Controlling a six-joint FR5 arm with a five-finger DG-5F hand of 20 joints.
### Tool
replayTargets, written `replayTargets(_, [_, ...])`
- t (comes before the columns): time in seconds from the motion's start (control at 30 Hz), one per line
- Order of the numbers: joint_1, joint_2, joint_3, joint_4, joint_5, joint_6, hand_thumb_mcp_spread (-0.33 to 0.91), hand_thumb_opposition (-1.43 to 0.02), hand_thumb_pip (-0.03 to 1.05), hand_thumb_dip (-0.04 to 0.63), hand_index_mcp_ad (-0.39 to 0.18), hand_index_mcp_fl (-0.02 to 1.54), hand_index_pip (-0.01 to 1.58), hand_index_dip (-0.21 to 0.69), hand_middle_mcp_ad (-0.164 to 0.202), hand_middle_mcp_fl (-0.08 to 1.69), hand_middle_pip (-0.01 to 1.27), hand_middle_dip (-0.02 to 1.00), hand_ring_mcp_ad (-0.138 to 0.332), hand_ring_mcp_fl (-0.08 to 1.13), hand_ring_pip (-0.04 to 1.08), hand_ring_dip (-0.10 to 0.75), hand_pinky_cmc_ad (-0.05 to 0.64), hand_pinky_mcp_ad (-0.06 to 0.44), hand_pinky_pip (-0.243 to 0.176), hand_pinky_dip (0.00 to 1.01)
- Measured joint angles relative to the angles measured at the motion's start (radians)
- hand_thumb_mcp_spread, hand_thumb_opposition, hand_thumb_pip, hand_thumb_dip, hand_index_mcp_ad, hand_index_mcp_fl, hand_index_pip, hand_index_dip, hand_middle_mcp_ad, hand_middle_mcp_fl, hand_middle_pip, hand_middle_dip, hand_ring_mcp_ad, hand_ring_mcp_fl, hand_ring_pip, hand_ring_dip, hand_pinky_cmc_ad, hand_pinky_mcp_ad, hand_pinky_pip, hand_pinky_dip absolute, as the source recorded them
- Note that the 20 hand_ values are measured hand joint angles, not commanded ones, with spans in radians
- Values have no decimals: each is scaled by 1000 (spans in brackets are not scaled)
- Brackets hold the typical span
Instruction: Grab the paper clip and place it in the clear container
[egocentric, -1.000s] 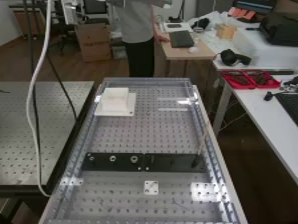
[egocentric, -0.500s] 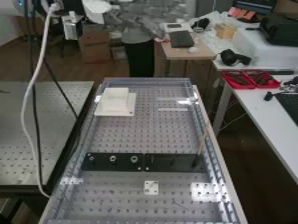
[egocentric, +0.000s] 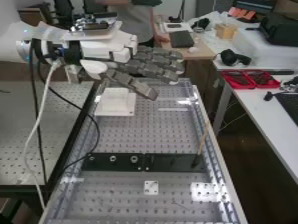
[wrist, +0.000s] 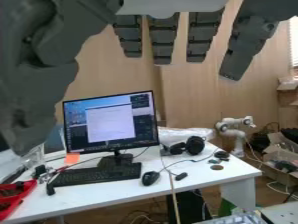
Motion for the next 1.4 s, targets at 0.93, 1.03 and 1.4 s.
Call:
replayTargets(0.93, [-261,-294,88,68,-211,49,349,-801,719,253,-105,86,1244,61,77,0,127,161,166,0,80,113,384,295,-93,398])
replayTargets(1.03, [-294,-337,119,68,-257,47,349,-820,719,269,-105,87,1281,63,77,0,127,161,166,0,80,112,380,295,-93,363])
replayTargets(1.4, [-364,-438,194,90,-380,56,386,-822,693,269,-134,122,1426,98,77,0,127,161,157,0,80,112,361,295,-93,286])
